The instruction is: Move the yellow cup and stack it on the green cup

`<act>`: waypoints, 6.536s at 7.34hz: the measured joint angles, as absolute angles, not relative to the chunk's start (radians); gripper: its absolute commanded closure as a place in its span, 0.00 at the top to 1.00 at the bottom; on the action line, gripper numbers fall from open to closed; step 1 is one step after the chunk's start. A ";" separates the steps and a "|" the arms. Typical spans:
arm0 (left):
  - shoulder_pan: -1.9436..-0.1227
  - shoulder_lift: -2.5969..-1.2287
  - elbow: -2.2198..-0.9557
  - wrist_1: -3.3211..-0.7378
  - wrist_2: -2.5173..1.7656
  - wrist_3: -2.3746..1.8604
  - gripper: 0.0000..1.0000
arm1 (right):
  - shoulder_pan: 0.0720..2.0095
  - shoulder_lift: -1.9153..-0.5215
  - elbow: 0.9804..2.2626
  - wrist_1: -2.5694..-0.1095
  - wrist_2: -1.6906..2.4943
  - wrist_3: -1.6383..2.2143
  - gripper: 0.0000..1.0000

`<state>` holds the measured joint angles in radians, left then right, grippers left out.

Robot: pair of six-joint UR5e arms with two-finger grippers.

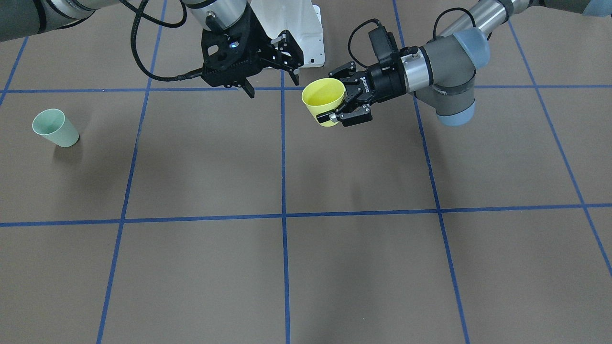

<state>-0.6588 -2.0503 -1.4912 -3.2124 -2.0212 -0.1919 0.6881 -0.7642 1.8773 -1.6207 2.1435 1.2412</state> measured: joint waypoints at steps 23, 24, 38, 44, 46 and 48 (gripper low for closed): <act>-0.611 -2.035 -1.468 -3.306 -2.021 -0.188 0.37 | 0.527 -0.750 1.838 -1.619 1.988 1.238 0.00; -0.609 -2.036 -1.468 -3.304 -2.021 -0.188 0.40 | 0.523 -0.749 1.836 -1.618 1.982 1.238 0.00; -0.587 -2.047 -1.454 -3.336 -2.023 -0.192 0.99 | 0.559 -0.774 1.902 -1.620 1.988 1.189 0.00; -0.589 -2.041 -1.455 -3.327 -1.973 -0.196 0.99 | 0.677 -0.870 1.931 -1.619 2.038 1.161 0.00; -0.589 -2.044 -1.457 -3.326 -1.886 -0.219 0.98 | 0.763 -0.915 1.944 -1.620 2.064 1.109 0.00; -0.599 -2.035 -1.461 -3.299 -1.770 -0.302 0.98 | 0.864 -0.950 1.946 -1.621 2.088 1.089 0.00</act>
